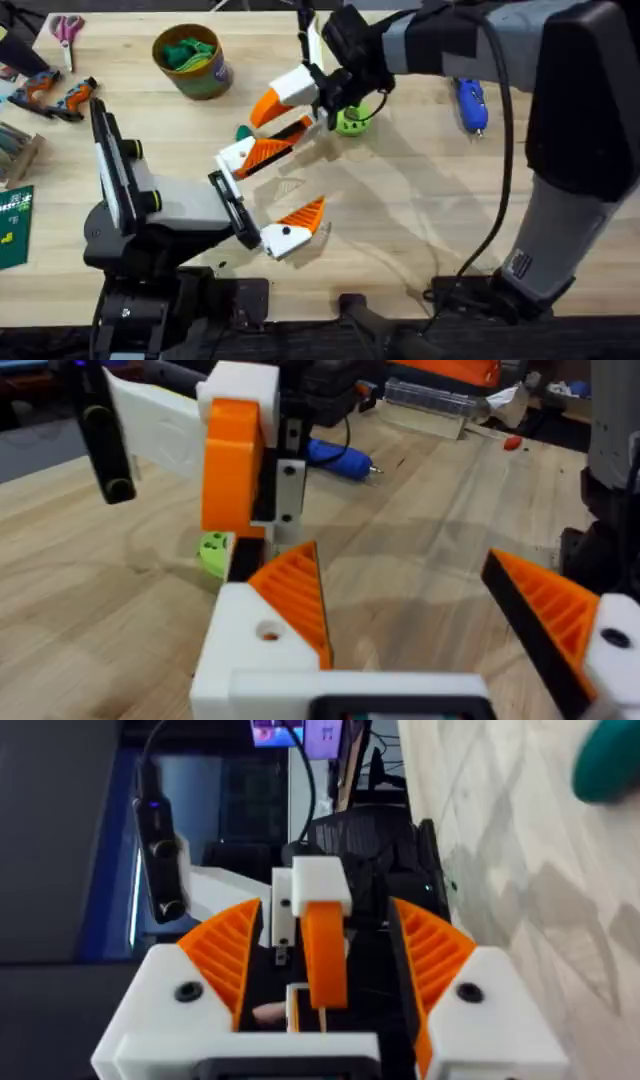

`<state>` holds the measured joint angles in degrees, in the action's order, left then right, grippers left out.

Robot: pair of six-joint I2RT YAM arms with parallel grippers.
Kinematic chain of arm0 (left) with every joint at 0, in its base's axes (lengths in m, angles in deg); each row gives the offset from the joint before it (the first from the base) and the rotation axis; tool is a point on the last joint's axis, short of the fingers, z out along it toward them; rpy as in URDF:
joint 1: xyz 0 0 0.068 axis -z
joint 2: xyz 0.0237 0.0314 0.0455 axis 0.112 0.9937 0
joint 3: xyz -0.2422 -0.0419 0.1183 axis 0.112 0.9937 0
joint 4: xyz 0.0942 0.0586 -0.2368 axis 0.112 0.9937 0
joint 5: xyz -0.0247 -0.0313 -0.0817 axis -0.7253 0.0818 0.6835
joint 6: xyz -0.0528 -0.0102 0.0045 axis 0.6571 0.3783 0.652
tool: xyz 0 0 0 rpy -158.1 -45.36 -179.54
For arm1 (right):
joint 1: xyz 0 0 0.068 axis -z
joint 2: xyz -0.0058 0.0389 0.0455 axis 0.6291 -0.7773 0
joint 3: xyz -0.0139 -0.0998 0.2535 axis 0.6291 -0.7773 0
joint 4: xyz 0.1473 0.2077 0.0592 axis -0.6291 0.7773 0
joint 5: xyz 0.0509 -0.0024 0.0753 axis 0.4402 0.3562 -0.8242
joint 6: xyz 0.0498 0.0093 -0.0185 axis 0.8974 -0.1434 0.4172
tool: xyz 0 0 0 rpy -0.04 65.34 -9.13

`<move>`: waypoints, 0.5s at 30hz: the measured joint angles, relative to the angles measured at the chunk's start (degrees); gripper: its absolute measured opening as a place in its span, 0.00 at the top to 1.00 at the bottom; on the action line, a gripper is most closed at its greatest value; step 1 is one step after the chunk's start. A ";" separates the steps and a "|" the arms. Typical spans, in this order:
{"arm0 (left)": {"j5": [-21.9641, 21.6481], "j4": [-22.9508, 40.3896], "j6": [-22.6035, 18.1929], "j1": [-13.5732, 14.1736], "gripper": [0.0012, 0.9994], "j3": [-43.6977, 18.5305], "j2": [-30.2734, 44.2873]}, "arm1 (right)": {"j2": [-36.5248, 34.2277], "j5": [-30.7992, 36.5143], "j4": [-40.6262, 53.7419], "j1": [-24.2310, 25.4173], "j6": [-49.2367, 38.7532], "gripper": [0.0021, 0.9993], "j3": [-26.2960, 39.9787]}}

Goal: Pick up the gripper from the table and insert it into the empty holder that is missing its gripper. Then pick up a screw, insert it into the mounting hole, and use the screwdriver to tighten it. Finally, clean up the table by picking up the vegetable and placing it into the bucket.

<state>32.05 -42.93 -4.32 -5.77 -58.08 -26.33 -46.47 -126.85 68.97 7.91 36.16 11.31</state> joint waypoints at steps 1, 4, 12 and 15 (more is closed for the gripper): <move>0.02 0.00 0.00 0.00 0.01 0.00 0.00 | 0.00 0.33 1.99 0.35 -1.12 0.30 0.00; 0.02 0.00 0.00 0.00 0.01 0.00 0.00 | 0.00 1.74 9.18 1.42 -5.25 0.30 0.00; 0.02 0.00 0.00 0.00 0.01 0.00 0.00 | -0.01 2.83 24.75 2.65 -19.12 0.29 0.00; 0.02 0.00 0.00 0.00 0.01 0.00 0.00 | 0.00 2.27 28.32 2.65 -24.70 0.29 0.00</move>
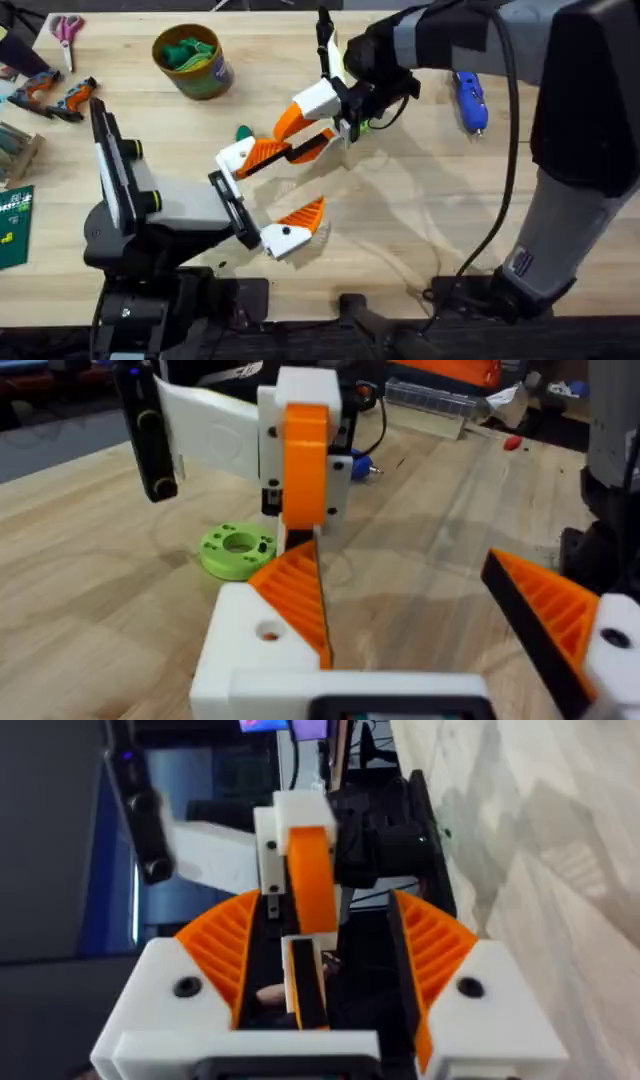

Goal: Pick up the gripper from the table and insert it into the empty holder that is missing its gripper. Then pick up a screw, insert it into the mounting hole, and use the screwdriver to tighten it. Finally, clean up the table by picking up the vegetable and placing it into the bucket.

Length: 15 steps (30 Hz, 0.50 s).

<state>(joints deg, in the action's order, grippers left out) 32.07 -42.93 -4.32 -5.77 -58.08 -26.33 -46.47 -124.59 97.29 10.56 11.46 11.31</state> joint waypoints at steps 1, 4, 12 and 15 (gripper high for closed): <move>0.00 0.00 0.00 0.00 0.01 0.00 0.00 | 0.00 -0.62 0.52 0.00 -1.73 0.30 0.00; 0.00 0.00 0.00 0.00 0.01 0.00 0.00 | -0.01 -2.32 0.86 0.00 -5.67 0.31 0.00; 0.00 0.00 0.00 0.00 0.01 0.00 0.00 | 0.00 -3.38 1.14 0.00 -9.58 0.38 0.00; 0.00 0.00 0.00 0.00 0.01 0.00 0.00 | 0.00 -3.35 1.32 0.00 -9.99 0.42 0.00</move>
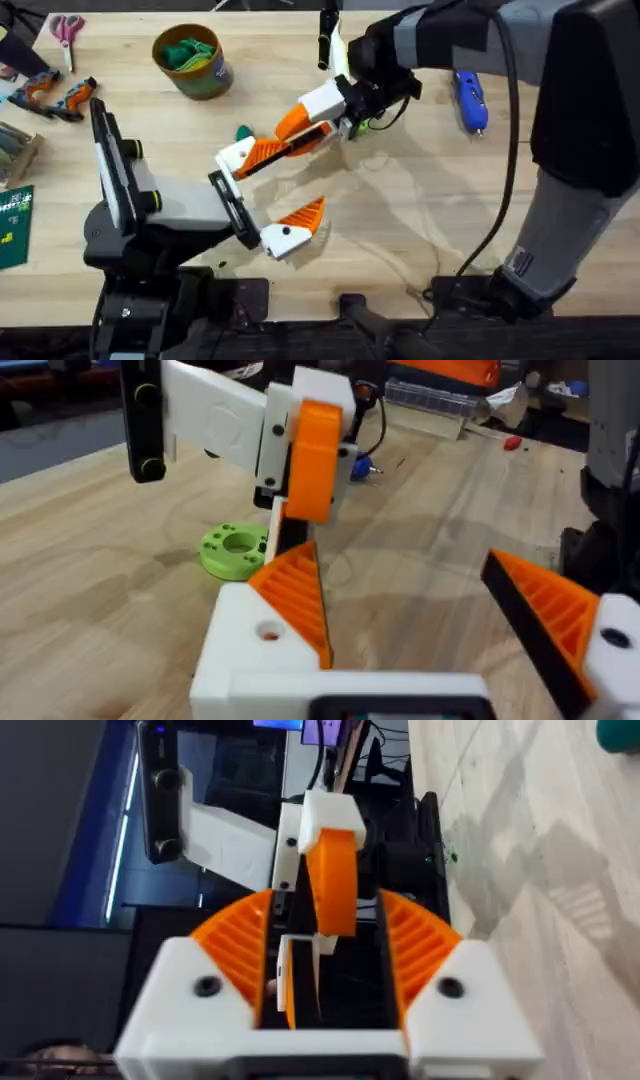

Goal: Pick up the gripper from the table and insert it into the empty holder that is missing its gripper. Then pick up a screw, insert it into the mounting hole, and use the screwdriver to tighten it. Finally, clean up the table by picking up the vegetable and placing it into the bucket.

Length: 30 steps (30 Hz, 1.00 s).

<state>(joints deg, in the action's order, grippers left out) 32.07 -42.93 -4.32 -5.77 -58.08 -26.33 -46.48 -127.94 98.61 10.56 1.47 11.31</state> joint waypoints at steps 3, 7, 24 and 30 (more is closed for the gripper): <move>0.00 0.00 0.00 0.00 0.01 0.00 0.00 | 0.00 0.00 0.01 0.00 -0.61 0.61 0.00; 0.02 0.00 -0.24 0.00 0.01 0.00 0.00 | 0.00 0.52 0.15 0.07 -0.61 0.99 0.00; -0.32 0.00 -0.22 0.00 0.01 0.00 0.00 | 0.00 0.46 -6.62 0.07 0.17 0.99 0.00; -1.25 -0.10 -0.22 -0.21 0.01 0.00 0.00 | -0.01 0.46 -9.58 -0.48 1.96 0.99 0.00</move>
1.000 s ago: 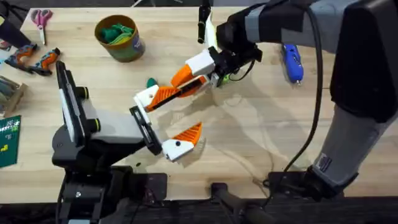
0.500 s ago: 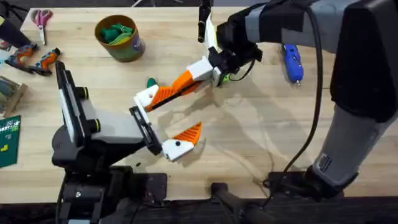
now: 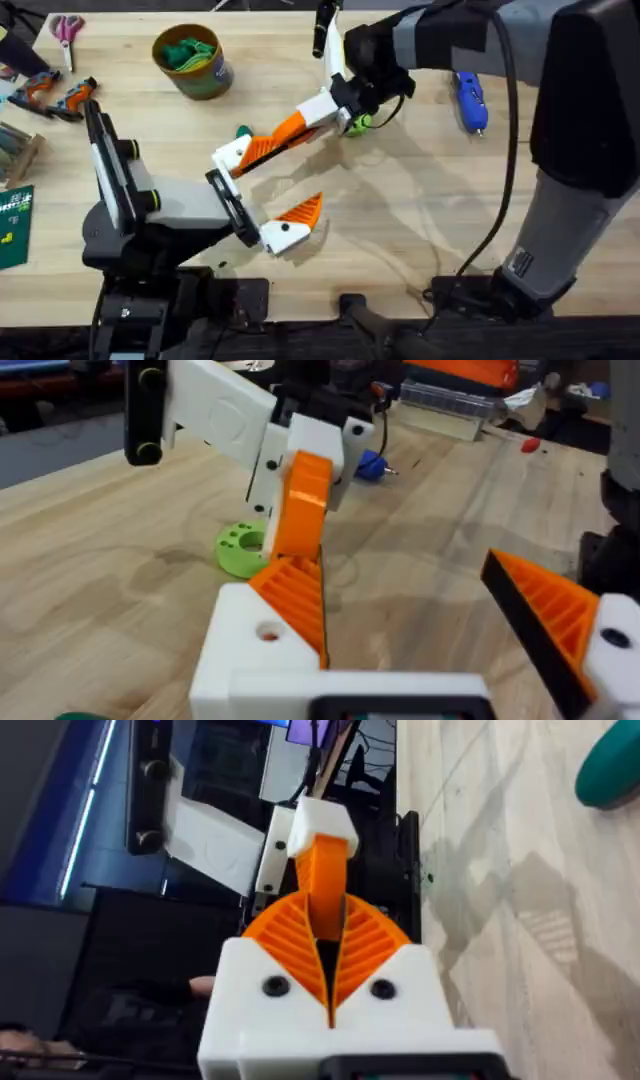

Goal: Pick up the gripper from the table and insert it into the empty holder that is missing its gripper. Then pick up a screw, insert it into the mounting hole, and use the screwdriver to tighten it. Finally, clean up the table by picking up the vegetable and placing it into the bucket.

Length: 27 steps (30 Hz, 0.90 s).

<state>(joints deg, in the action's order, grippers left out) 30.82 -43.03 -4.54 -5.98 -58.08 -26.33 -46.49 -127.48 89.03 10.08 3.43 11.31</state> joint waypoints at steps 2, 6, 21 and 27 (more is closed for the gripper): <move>-0.59 -0.05 0.00 -0.12 0.01 0.00 0.00 | 0.02 0.00 -0.47 -0.41 0.63 0.99 0.00; -0.68 -0.05 0.02 -0.25 0.01 0.00 0.00 | 0.02 0.00 -0.81 -0.55 1.61 0.99 0.00; -0.50 -0.05 0.02 -0.22 0.01 0.00 0.00 | -0.01 -0.02 0.07 -0.26 3.52 0.99 0.00; -0.47 -0.05 0.00 -0.22 0.01 0.00 0.00 | -0.01 -0.02 -0.41 -0.20 3.55 0.99 0.00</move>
<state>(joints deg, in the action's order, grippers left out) 30.34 -43.08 -4.54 -6.20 -58.08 -26.33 -46.50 -127.50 88.62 9.88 6.98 11.31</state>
